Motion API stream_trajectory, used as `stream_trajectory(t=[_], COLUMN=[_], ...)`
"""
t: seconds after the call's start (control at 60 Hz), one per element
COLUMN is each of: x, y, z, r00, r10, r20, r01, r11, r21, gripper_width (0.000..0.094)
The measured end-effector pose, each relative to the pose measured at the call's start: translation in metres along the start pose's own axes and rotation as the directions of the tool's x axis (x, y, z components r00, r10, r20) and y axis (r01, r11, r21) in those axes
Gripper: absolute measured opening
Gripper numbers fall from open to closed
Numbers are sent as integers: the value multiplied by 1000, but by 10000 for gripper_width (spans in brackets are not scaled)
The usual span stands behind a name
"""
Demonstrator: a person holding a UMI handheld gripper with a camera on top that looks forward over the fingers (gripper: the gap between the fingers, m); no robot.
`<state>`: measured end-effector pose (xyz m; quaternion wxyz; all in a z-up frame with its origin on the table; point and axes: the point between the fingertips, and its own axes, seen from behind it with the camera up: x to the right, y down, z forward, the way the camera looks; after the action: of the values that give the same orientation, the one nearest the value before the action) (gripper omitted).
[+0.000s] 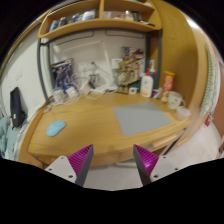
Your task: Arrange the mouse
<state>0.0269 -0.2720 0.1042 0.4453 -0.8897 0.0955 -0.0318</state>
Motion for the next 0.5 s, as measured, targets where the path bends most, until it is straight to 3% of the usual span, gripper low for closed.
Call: stream_trajectory(t=[0.267, 0.5], x=[-121, -161], y=[33, 2], z=[22, 76], r00=[975, 973], r10=[-86, -104], r20=[205, 205], r01=[105, 129], r11=[991, 985], r21=[-88, -115], gripper_width=[799, 794])
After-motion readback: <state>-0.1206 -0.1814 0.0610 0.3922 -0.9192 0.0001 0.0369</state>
